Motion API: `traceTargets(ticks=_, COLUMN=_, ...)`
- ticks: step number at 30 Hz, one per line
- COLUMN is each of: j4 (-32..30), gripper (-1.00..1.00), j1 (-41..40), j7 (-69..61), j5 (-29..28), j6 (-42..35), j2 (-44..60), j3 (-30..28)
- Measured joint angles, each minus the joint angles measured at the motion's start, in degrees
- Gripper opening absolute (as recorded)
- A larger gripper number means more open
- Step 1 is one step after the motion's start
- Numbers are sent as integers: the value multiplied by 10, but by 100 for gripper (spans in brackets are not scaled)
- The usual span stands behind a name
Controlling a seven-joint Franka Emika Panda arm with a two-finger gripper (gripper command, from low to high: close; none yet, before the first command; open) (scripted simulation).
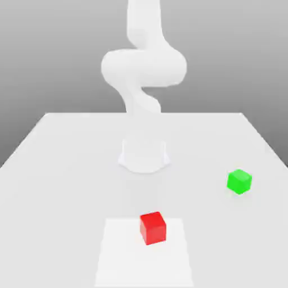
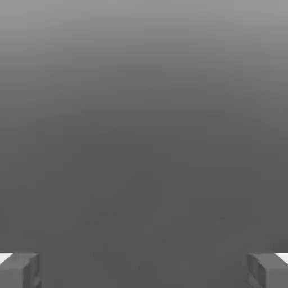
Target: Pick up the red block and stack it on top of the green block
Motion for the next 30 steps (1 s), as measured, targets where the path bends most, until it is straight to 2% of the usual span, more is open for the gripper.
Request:
traceTargets(ticks=12, j4=-178, gripper=0, j1=47, j7=-99, j5=15, j6=162, j2=246, j3=-27)
traceTargets(ticks=17, j4=-259, gripper=0, j1=55, j7=-130, j5=0, j6=241, j2=364, j3=-26)
traceTargets(ticks=24, j4=-262, gripper=0, j1=47, j7=-151, j5=14, j6=362, j2=512, j3=-11)
traceTargets(ticks=25, j4=-259, gripper=-100, j1=43, j7=-153, j5=17, j6=379, j2=532, j3=-6)
traceTargets(ticks=30, j4=-259, gripper=-100, j1=43, j7=-152, j5=16, j6=378, j2=532, j3=-6)
